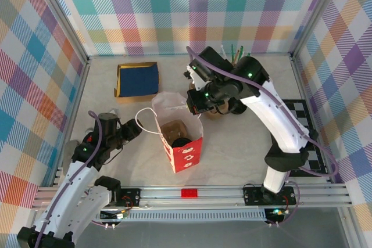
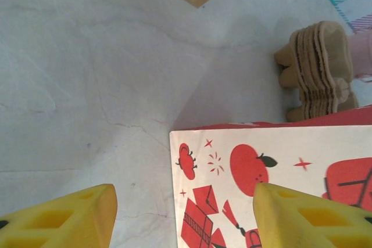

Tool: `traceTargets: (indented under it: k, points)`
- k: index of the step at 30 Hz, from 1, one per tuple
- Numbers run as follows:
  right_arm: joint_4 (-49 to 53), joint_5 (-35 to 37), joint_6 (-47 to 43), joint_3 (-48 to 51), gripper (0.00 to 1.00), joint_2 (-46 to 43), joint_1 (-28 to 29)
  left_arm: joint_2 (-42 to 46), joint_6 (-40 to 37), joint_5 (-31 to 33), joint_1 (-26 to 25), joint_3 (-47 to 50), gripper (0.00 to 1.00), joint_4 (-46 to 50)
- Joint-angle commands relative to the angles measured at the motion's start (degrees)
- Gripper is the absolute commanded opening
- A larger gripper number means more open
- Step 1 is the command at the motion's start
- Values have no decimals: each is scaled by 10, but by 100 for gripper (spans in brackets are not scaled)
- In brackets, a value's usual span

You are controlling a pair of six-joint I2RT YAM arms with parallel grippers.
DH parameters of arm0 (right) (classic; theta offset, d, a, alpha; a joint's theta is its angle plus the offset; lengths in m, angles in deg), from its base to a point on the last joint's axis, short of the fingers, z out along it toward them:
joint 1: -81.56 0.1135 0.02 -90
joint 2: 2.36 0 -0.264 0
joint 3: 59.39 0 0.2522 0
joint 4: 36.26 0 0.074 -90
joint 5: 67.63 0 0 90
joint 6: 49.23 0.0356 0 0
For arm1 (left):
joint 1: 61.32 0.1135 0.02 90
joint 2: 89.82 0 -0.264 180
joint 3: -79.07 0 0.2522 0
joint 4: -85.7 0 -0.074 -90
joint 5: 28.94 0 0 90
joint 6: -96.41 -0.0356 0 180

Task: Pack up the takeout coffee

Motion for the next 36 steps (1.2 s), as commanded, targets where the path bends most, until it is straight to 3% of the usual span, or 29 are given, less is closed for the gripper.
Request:
traceTargets:
  k: [1,12,30,34,36]
  points:
    - [10,8,23,-27,0,15,9,10,15,18,-14,20,63,-22]
    - [39,46,22,-67,2,70,11,53,34,28,-32,49,62,-22]
    - [21,71,6,-102,6,118,9,45,43,35,-60,60,61,-43]
    - [19,68,7,-125,18,135,7,44,49,36,-66,67,61,-54]
    - [12,68,6,-127,39,133,7,44,49,36,-70,67,61,-55]
